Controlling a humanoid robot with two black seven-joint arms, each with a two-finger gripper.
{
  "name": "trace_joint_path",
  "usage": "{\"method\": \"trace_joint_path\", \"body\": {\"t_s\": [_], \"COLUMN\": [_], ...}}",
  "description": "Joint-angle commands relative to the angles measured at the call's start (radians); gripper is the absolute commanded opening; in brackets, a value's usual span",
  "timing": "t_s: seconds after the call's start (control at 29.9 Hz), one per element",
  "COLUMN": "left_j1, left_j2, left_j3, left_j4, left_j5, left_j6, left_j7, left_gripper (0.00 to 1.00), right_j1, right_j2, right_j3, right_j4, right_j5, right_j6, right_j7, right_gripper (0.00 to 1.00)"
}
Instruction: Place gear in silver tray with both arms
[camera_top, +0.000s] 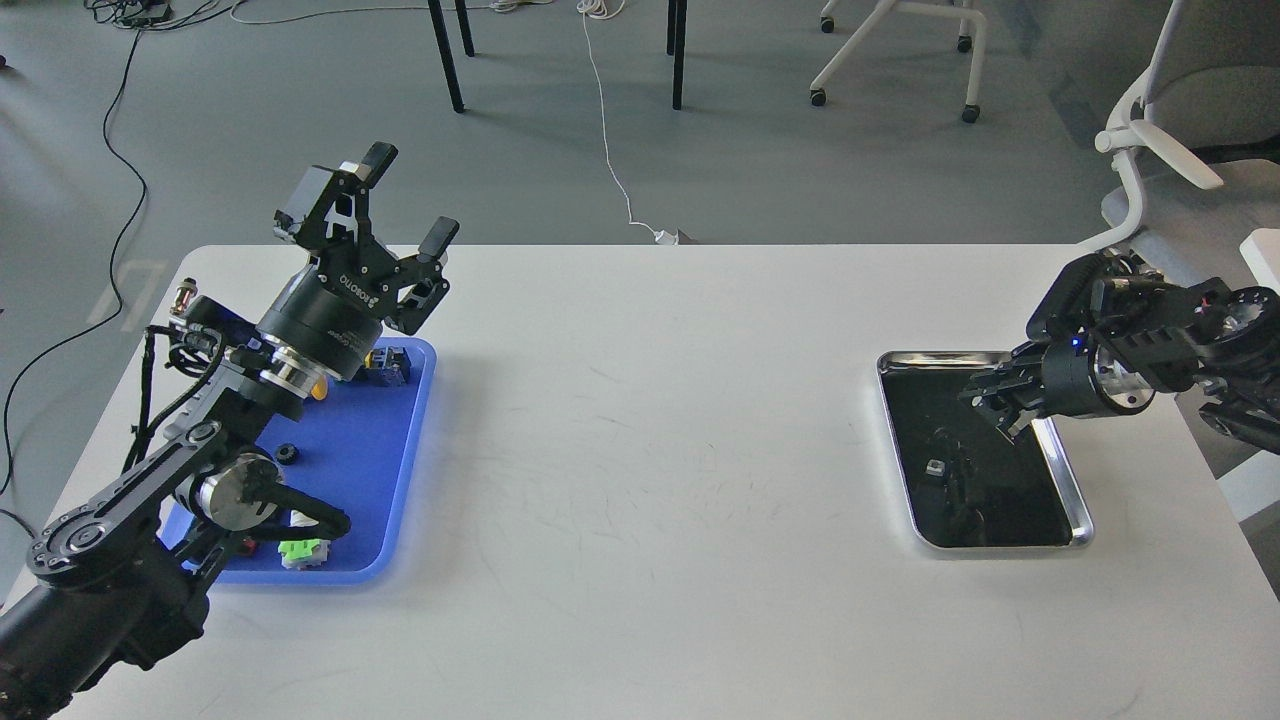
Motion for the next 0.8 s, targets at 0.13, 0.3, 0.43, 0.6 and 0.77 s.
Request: {"method": "trace_joint_path", "body": {"t_s": [0.13,0.3,0.43,0.6,0.77], "left_j1": [0.0,0.0,0.0,0.0,0.0], "left_j2": [0.004,0.007,0.009,0.016,0.03], "left_j3": [-0.002,-0.003,-0.005,-0.006,-0.008], "left_j4": [0.0,0.0,0.0,0.0,0.0], "left_j5": [0.0,0.0,0.0,0.0,0.002], "left_j6": [0.0,0.0,0.0,-0.004,-0.024], "left_j7": [0.0,0.0,0.0,0.0,0.0], "left_gripper": [0.98,0.98,0.98,0.98,0.98], "right_j1": [-0.035,-0.035,-0.029,-0.009,-0.037], "right_j2": [0.012,0.01,0.0,-0.049,-0.053], "right_j3": [0.011,0.04,0.077,0.248,0.452], "right_j4": [-0.009,-0.006,0.006,0.035,0.061], "right_j5": [0.002,0.003,0.009,0.058,0.341], "right_j6": [-0.006,-0.011,-0.011,0.0,0.005], "right_j7": [0.0,0.0,0.0,0.0,0.0], "right_gripper": [0.3,0.84,0.94,0.95,0.96]}}
